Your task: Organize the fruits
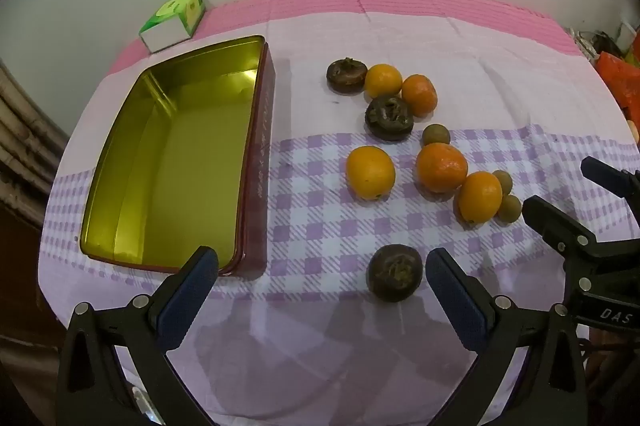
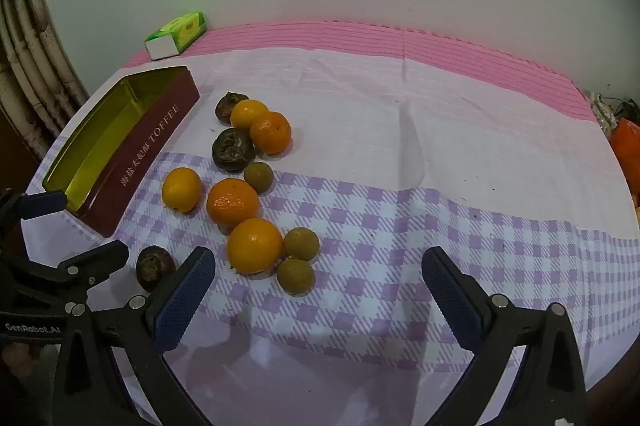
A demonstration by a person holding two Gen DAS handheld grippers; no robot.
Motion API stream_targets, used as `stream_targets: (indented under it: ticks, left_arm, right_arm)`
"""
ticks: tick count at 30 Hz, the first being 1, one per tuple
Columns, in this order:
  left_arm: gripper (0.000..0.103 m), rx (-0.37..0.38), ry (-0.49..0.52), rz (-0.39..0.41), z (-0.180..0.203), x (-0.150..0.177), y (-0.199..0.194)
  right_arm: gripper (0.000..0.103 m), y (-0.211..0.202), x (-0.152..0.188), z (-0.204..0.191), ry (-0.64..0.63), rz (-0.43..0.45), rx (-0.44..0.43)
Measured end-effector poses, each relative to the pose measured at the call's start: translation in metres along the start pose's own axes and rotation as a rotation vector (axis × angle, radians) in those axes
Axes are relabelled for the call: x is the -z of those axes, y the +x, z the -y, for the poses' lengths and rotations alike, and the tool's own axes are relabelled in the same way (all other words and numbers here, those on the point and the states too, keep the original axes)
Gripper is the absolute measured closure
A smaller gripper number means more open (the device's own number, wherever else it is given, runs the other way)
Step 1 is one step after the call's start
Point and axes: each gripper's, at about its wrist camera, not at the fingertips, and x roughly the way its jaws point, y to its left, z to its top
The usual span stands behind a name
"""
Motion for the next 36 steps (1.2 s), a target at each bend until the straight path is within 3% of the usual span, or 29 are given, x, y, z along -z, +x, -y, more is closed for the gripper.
stream_targets:
  ticks: [36]
  left_arm:
    - [0.000, 0.040, 0.034, -0.005, 0.0081, 0.0025, -0.0002]
  right_arm:
    - [0.000, 0.0028, 0.0012, 0.0021, 0.005, -0.005, -0.009]
